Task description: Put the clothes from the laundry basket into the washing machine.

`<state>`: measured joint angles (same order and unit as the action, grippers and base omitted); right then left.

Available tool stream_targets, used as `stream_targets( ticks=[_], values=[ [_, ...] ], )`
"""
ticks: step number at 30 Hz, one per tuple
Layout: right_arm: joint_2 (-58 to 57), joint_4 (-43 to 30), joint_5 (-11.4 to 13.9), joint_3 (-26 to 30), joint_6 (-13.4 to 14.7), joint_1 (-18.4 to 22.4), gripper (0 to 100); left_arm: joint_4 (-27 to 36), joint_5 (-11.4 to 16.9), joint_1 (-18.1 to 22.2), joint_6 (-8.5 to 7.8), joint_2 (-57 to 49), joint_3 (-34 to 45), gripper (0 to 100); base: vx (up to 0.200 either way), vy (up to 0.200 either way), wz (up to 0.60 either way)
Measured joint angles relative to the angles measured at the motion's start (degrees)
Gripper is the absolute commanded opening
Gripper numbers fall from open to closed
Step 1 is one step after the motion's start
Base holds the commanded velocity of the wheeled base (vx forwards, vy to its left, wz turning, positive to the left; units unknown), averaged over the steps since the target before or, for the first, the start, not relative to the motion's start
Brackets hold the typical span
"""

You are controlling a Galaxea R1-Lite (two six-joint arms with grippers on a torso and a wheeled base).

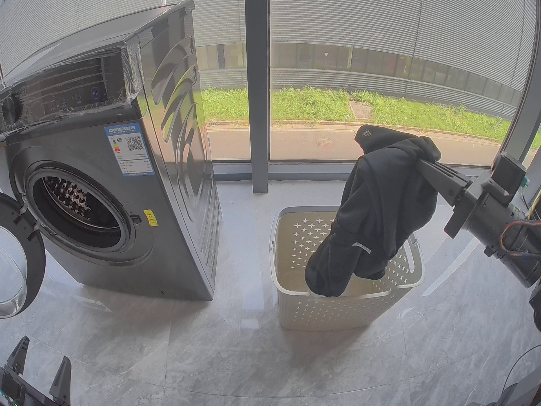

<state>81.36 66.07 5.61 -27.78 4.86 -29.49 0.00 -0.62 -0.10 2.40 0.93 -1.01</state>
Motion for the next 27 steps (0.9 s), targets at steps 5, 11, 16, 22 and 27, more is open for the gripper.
stream_targets(
  ticks=[5,11,16,22,27],
  values=[
    [-0.79,0.13,-0.77,0.83,-0.4,0.5,0,0.02,0.02,0.0,-0.02,0.0,0.0,100,0.0,0.04,0.0],
    [0.61,0.22,-8.34,0.61,-0.3,0.74,0,0.02,0.02,0.0,0.06,0.0,0.0,100,0.0,0.2,0.0],
    [1.74,-0.06,-11.92,0.22,-0.22,0.89,0,0.0,0.05,0.0,0.11,0.0,0.0,100,0.0,0.2,0.0],
    [2.24,-0.5,-12.47,-0.2,0.02,0.91,0,0.0,0.05,0.0,0.13,0.0,0.0,100,0.0,0.2,0.0],
    [2.43,-0.55,-12.53,-0.24,0.24,0.68,0,0.0,0.02,0.0,0.13,0.0,0.0,100,0.0,0.2,0.0]
  ],
)
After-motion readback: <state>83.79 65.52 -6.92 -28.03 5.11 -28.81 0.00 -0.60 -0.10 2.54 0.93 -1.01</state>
